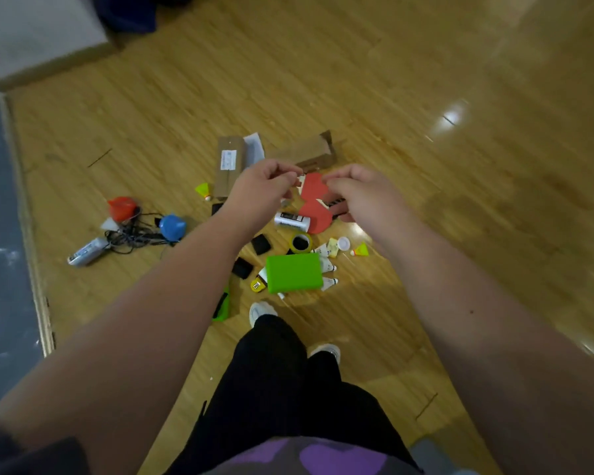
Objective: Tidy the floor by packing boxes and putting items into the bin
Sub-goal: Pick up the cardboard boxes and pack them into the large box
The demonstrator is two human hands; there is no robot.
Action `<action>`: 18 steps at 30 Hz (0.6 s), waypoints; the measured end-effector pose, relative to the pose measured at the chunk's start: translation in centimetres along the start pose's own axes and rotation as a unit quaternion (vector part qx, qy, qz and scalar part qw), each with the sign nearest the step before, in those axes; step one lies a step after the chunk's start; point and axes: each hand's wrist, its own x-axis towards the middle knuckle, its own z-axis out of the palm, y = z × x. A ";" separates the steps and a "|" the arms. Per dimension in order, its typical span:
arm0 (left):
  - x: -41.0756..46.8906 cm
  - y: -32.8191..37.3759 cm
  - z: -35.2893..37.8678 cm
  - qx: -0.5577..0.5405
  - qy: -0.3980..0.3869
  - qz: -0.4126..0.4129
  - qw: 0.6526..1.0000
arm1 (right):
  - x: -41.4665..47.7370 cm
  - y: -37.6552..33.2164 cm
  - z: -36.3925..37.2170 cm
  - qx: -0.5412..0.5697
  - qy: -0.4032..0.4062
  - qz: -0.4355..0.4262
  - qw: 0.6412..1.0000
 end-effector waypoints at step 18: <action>19.5 -5.8 -10.5 0.010 0.022 -0.074 0.997 | 20.2 -2.8 10.7 0.020 0.001 0.072 0.997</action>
